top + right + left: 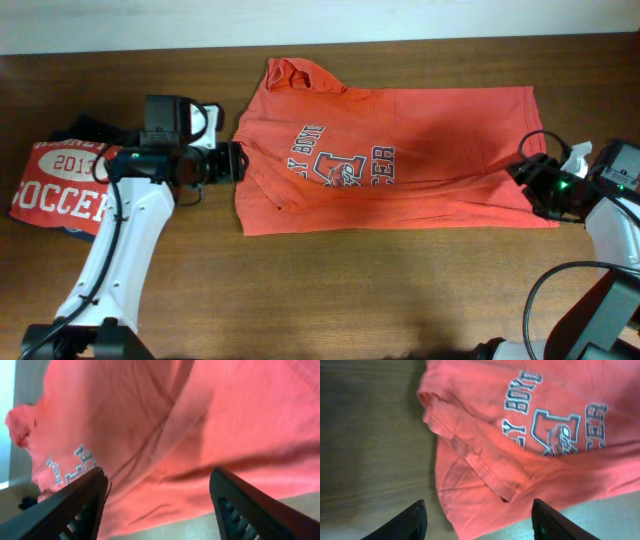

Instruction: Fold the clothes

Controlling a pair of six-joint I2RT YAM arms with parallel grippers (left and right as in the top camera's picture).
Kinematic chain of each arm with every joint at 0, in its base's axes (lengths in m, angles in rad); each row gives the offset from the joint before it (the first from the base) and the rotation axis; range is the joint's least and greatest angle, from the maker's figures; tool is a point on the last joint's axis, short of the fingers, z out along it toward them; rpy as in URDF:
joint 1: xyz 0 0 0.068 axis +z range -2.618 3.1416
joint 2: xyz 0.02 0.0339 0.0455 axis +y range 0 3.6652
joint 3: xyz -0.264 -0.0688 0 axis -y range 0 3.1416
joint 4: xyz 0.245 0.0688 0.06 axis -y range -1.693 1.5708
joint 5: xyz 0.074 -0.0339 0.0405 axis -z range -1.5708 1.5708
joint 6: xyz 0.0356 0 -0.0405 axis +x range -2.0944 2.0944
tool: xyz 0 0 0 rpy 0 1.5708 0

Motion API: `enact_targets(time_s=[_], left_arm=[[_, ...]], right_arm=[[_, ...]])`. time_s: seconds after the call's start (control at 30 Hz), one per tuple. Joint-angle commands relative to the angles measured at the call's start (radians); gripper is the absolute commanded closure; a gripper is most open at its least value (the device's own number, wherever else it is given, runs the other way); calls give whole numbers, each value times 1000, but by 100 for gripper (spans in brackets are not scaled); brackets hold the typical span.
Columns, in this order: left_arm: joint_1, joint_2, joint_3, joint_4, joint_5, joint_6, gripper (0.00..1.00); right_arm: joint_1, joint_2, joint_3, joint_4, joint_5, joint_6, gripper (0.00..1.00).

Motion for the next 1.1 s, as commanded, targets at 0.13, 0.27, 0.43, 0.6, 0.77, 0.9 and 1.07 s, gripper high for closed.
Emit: enact_targets(time_s=[0.13, 0.27, 0.43, 0.6, 0.77, 0.9, 1.07], left_arm=[[-40, -8, 9, 114, 17, 45, 27], [-39, 43, 101, 191, 92, 8, 27], [-38, 207, 329, 86, 95, 24, 27], [-40, 415, 580, 34, 102, 46, 27], [-40, 603, 702, 100, 102, 46, 27], [-46, 725, 721, 265, 102, 46, 32], [-64, 850, 721, 423, 98, 69, 35]], right_arm=[[-2, -26, 23, -103, -105, -90, 33], [50, -26, 93, -209, -113, -177, 34], [157, -24, 244, -324, 49, -200, 28], [183, 8, 384, -332, 58, -178, 26], [183, 32, 443, -325, 58, -164, 25], [183, 32, 445, -329, 58, -164, 23], [183, 32, 445, -357, 58, -164, 23]])
